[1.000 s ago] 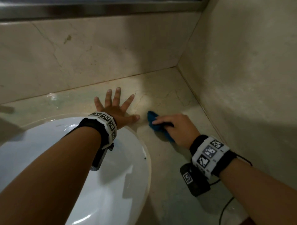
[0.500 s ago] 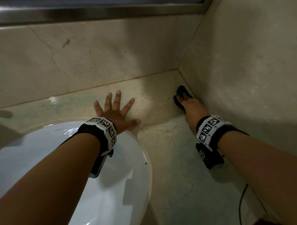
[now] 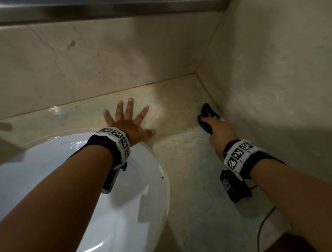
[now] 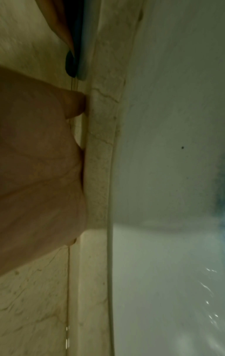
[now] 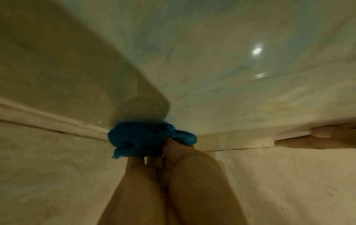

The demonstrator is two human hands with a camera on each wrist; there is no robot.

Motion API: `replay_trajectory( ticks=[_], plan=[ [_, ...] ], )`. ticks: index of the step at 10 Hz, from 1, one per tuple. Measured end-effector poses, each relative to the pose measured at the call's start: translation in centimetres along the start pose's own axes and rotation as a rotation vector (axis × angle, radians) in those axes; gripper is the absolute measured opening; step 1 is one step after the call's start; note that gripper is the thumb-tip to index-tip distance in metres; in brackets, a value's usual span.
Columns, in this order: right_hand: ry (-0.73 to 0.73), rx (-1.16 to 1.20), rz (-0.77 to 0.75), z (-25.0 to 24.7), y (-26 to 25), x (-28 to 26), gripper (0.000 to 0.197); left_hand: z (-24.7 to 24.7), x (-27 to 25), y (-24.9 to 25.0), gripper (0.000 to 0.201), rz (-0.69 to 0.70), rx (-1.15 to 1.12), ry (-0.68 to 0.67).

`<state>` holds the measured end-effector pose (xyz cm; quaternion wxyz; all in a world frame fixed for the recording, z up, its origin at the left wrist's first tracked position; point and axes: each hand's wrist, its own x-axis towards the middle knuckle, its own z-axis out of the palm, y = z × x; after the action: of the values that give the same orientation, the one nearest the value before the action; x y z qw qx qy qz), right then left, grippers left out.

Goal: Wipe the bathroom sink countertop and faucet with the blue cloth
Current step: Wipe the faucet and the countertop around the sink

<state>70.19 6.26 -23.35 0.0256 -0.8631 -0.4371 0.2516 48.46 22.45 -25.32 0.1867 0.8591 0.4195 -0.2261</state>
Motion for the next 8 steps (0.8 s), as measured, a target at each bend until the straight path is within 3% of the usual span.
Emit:
replay_trajectory(
  ticks=[2, 6, 7, 8],
  plan=[
    [-0.021, 0.001, -0.025, 2.0, -2.0, -3.1, 0.076, 0.0, 0.0, 0.0, 0.082, 0.000, -0.007, -0.008],
    [-0.270, -0.247, -0.175, 4.3, -7.9, -7.4, 0.080, -0.3, -0.2, 0.2, 0.083, -0.017, 0.010, -0.011],
    [-0.341, -0.292, -0.232, 4.4, -8.8, -8.0, 0.076, -0.3, -0.3, 0.3, 0.083, -0.018, 0.013, -0.015],
    [-0.294, -0.149, -0.298, 4.6, -8.8, -8.7, 0.064, -0.2, -0.3, 0.3, 0.082, -0.019, 0.018, -0.011]
  ],
)
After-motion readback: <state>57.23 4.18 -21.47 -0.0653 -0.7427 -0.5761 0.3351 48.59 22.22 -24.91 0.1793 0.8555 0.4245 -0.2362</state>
